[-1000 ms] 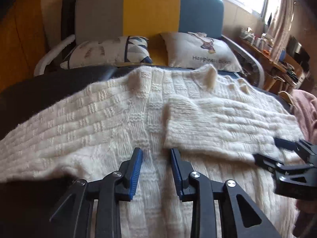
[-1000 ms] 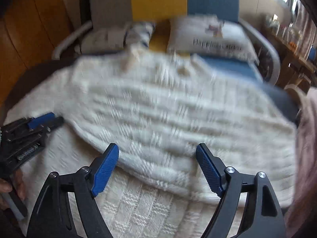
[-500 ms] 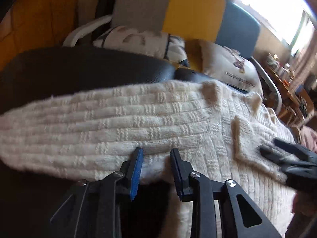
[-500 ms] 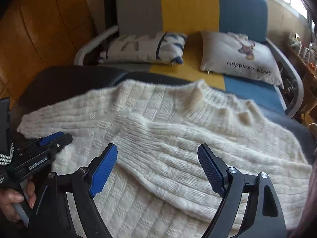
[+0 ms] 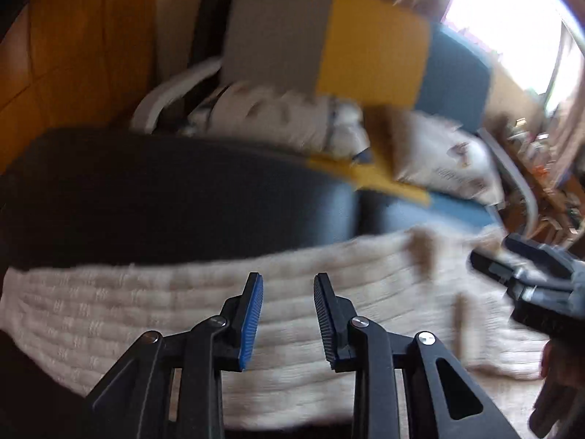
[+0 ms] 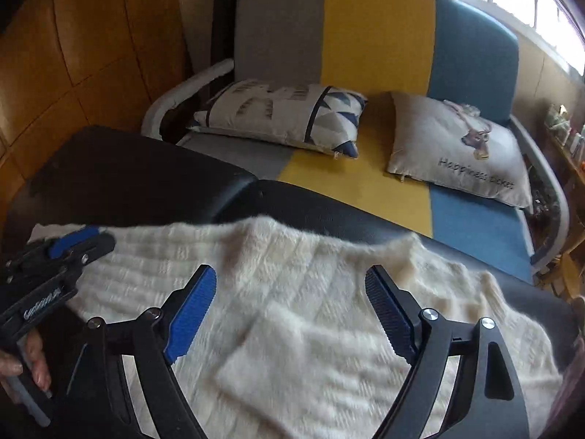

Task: Fold clothes
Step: 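Move the open left gripper over the unfolded sleeve lying on the bench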

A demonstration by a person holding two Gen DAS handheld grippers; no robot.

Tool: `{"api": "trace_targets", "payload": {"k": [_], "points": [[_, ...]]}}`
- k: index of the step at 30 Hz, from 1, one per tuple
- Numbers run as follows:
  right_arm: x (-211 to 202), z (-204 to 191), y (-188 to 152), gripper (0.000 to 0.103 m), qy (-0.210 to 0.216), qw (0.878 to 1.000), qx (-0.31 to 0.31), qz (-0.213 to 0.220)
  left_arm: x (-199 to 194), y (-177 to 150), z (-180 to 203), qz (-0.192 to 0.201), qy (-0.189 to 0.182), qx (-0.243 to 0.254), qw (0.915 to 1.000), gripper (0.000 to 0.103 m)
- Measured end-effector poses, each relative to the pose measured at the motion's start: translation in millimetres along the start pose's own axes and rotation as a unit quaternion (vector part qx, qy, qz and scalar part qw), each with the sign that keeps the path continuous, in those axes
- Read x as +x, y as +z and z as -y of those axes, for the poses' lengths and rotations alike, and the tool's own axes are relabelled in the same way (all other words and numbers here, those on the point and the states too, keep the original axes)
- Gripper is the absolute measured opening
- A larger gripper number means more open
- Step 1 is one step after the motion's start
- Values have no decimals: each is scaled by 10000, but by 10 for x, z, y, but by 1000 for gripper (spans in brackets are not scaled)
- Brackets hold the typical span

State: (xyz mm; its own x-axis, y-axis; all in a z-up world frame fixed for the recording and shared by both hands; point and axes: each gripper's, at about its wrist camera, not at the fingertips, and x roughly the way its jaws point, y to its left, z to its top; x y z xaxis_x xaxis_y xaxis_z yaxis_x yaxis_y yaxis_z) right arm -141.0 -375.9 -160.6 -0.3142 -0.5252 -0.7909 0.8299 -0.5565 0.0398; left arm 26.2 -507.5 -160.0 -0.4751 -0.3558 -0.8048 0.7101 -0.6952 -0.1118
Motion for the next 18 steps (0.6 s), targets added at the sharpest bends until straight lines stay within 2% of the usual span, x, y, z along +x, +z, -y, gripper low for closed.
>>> {"api": "trace_targets", "payload": {"k": [2,4,6,9,11,14,16,18], "points": [[230,10,26,86,-110,9998,-34,-172,138,-109,-69,-52,99,74,9999,31],[521,6,-47,86,-382,9977,-155,-533,120,-182,-39,158,152,287,9993,31],[541,45,-89,88,-276,9989,-90,-360,76,-206,-52,223,55,342,9992,31],[451,99,-94,87,-134,9992,-3,-369,-36,-208,-189,331,-189,201,9991,31],[259,67,-123,87,110,9997,-71,-226,-109,-222,-327,396,-133,177,9990,31],[-95,-271,-122,87,363,9976,-589,-15,-191,-281,-541,440,161,229,9986,30],[-198,-483,-157,87,597,9945,-861,-69,-189,-341,-686,346,304,119,9989,30],[-139,-691,-162,87,491,9924,-1104,-227,-112,-416,-830,154,445,-66,9989,31]]}}
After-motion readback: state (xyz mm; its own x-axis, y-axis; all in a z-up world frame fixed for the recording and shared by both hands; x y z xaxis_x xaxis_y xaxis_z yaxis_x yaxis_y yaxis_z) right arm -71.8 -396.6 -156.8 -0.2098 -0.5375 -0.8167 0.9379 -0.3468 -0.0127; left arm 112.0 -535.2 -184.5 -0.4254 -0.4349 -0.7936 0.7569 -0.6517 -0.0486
